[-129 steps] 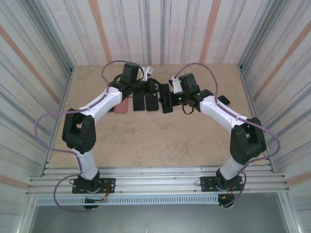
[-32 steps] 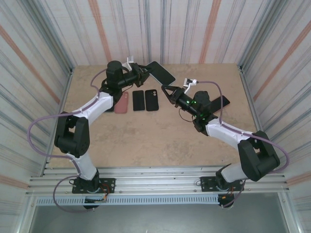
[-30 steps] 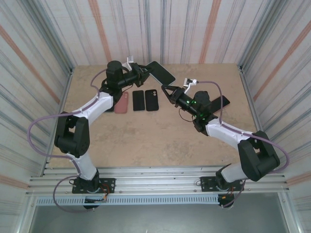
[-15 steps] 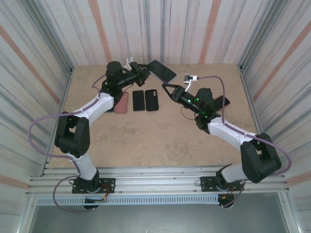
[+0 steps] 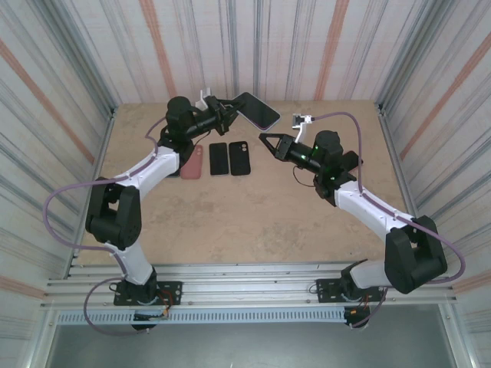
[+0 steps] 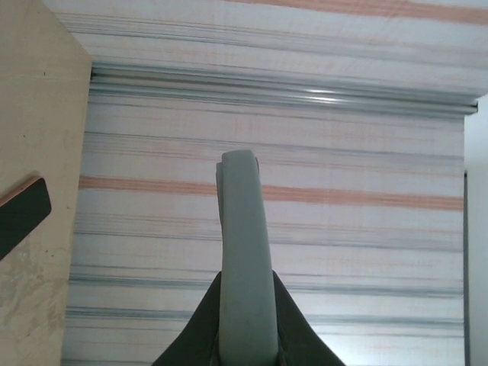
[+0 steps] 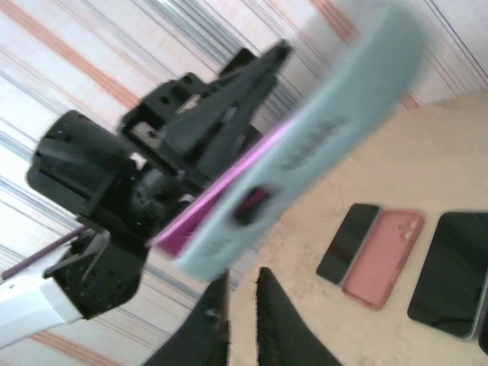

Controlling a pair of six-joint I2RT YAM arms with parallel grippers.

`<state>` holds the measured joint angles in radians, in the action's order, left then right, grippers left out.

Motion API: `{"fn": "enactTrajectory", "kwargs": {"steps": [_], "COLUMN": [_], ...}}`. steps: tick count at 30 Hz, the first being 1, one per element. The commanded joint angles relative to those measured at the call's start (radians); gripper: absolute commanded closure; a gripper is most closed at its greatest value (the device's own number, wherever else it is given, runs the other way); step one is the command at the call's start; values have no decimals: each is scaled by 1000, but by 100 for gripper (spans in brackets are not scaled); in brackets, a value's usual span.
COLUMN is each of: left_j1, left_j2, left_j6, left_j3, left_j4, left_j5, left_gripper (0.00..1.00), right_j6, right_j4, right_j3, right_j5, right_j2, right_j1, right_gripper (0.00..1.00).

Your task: Take the phone out of the phone case

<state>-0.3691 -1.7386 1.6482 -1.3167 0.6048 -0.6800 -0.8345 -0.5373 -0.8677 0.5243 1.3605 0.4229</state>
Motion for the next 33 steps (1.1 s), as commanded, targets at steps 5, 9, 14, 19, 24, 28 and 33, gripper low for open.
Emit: {"fn": "enactTrajectory", "kwargs": {"steps": [5, 9, 14, 19, 24, 28, 33], "left_j1": [38, 60, 85, 102, 108, 126, 131], "left_j2": [88, 88, 95, 104, 131, 155, 181], "left_j6": [-314, -568, -872, -1088, -1323, -1368, -1476], "left_j3": [-64, -101, -151, -186, -213, -199, -197], "left_j4": [14, -70, -209, -317, -491, -491, -577], "left_j5": [-194, -322, -467, -575, -641, -678, -694], "left_gripper": [96, 96, 95, 94, 95, 96, 96], "right_j6": [204, 384, 659, 896, 1054, 1179, 1235], "right_j4": [216, 374, 668, 846, 926, 1050, 1099], "right_j3": [-38, -99, -241, -374, -440, -499, -535], "right_j5": [117, 186, 250, 313, 381, 358, 354], "right_j2": [-54, -67, -27, 43, 89, 129, 157], "right_j1": [-55, -66, -58, -27, 0, 14, 22], "right_gripper": [69, 63, 61, 58, 59, 59, 62]}}
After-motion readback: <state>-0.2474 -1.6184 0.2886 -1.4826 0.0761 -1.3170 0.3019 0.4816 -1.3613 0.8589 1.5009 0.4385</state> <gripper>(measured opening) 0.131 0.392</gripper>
